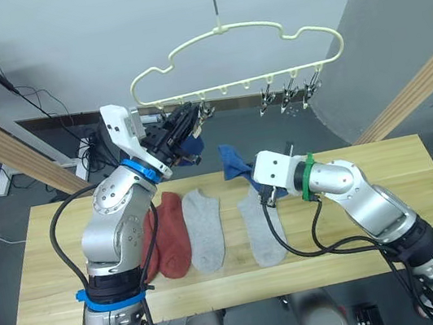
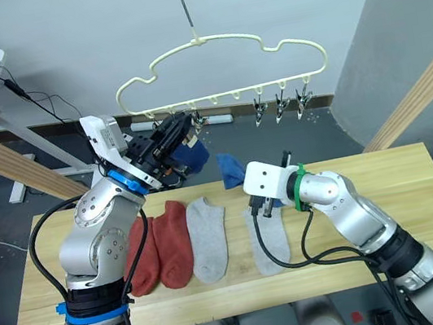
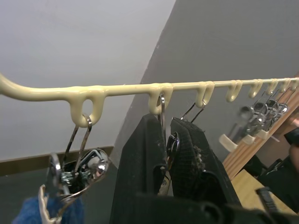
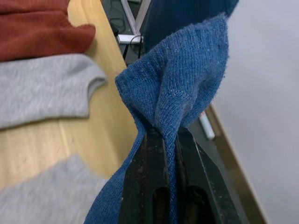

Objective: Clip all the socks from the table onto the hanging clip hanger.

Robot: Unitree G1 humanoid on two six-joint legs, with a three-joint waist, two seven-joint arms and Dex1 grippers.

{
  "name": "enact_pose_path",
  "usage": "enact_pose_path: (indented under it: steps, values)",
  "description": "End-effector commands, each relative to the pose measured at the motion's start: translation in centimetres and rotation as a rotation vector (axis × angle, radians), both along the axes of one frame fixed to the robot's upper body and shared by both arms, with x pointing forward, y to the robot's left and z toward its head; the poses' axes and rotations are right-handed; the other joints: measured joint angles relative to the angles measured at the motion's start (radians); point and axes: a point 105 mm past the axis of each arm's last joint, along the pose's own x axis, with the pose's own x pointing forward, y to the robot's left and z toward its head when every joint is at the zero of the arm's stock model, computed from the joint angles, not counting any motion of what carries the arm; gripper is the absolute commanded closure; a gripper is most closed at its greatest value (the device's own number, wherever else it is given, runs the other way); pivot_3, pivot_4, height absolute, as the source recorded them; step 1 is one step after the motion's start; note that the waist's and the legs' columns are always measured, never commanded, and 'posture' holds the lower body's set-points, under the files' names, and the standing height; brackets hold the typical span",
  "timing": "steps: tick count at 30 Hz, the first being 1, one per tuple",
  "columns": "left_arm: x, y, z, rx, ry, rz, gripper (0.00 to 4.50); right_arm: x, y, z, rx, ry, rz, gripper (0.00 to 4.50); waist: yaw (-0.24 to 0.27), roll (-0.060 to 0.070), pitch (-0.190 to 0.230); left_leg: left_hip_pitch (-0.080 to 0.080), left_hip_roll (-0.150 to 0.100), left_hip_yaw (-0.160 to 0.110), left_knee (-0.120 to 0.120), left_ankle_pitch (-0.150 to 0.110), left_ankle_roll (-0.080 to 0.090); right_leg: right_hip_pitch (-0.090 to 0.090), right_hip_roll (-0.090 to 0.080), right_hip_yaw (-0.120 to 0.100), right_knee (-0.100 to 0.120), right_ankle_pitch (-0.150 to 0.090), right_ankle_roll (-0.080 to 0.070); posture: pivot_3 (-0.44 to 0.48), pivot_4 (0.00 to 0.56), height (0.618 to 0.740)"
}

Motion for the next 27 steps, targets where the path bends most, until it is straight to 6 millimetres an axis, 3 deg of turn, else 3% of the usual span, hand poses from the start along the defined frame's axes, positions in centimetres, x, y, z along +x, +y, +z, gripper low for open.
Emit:
enact_pose_path:
  steps: [1, 10, 27]
  values:
    - [-1.1, -0.1, 1.9, -0.003, -0.061, -0.032, 4.30, 0.1, 1.0, 1.3, 0.013, -0.090, 0.041, 4.50, -0.001, 0.000, 0.000, 0.000, 0.000, 0.000, 0.000, 0.000, 0.000, 0.000, 0.000, 0.000, 0.000, 0.000, 0.000, -0.267, 0.368, 0.732]
    - [-1.1, -0.3, 2.0, -0.005, -0.046, -0.050, 4.30, 0.5, 2.7, 2.9, 0.067, -0.175, 0.075, 4.50, -0.002, 0.000, 0.000, 0.000, 0.001, 0.000, 0.000, 0.000, 0.000, 0.000, 0.000, 0.000, 0.001, 0.000, 0.000, -0.270, 0.362, 0.732]
    - [-1.0, -0.1, 1.9, 0.009, -0.048, -0.052, 4.30, 0.9, 3.6, 4.2, 0.137, -0.238, 0.085, 4.50, -0.003, 0.000, 0.000, 0.000, 0.000, 0.000, 0.001, 0.000, 0.000, 0.000, 0.000, 0.000, 0.001, 0.000, 0.000, -0.266, 0.358, 0.732]
